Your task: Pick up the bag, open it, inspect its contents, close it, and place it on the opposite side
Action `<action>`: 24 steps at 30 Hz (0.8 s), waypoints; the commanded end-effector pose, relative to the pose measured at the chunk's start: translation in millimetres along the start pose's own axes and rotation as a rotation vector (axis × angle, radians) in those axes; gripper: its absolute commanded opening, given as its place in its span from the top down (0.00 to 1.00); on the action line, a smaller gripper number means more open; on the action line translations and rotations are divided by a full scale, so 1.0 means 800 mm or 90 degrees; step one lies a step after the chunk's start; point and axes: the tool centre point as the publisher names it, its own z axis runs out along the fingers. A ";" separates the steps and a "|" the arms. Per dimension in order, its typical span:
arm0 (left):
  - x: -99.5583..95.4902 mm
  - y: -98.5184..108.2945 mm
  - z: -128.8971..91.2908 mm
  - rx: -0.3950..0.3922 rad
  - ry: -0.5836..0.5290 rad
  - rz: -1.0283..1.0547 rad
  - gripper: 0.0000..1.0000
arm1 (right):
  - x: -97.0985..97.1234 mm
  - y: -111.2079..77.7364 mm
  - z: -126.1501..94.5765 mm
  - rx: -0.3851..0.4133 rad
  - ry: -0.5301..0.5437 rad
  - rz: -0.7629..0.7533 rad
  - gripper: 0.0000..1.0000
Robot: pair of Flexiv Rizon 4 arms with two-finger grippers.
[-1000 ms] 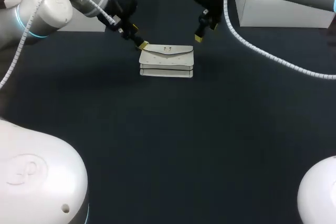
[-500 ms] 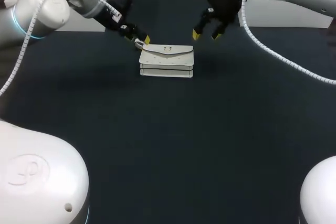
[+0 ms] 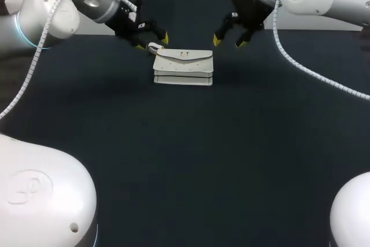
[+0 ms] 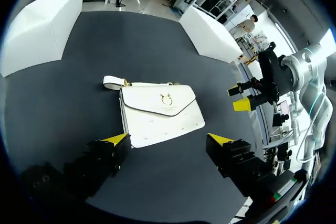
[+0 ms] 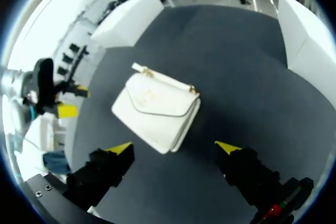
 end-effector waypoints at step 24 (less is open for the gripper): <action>-0.051 -0.009 0.052 -0.038 0.330 -0.168 0.00 | -0.002 0.025 0.026 0.023 0.231 0.366 0.00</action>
